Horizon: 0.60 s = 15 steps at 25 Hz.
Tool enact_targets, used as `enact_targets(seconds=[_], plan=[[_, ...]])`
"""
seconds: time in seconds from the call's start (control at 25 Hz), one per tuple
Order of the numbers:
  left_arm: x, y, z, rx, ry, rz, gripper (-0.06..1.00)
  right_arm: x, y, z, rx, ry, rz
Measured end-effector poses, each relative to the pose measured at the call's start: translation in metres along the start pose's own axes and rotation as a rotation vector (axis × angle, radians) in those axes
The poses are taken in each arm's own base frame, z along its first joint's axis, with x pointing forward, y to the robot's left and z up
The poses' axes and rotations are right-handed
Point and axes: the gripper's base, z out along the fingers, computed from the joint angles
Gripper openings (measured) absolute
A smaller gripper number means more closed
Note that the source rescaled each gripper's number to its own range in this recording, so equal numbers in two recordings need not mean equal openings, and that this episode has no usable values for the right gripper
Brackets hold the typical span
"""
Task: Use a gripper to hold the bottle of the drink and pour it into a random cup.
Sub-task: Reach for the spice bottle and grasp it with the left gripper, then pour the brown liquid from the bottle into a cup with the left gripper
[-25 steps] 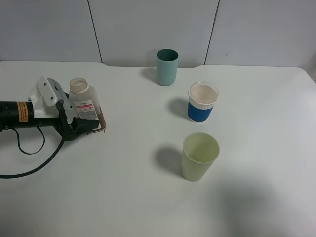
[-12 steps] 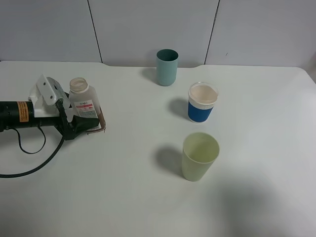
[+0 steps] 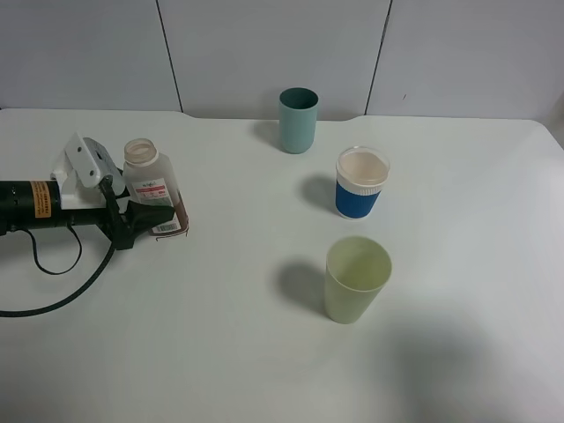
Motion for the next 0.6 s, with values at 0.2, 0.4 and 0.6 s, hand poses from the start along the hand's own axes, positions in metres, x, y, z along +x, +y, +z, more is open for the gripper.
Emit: enact_targets(seconds=[0.2,0.4,0.6], plan=[[-0.0003,0.0018,0.0000,-0.020,-0.004,-0.011,0.06,0.0000,0.0000,0.0000,0.000,0.000,0.000],[-0.0005,0.0036,-0.0001,-0.039,-0.006,-0.026,0.03,0.0000,0.0000,0.0000,0.000,0.000,0.000],[-0.0004,0.0045,-0.0001,-0.050,-0.005,-0.035,0.03,0.0000,0.0000,0.0000,0.000,0.000,0.000]])
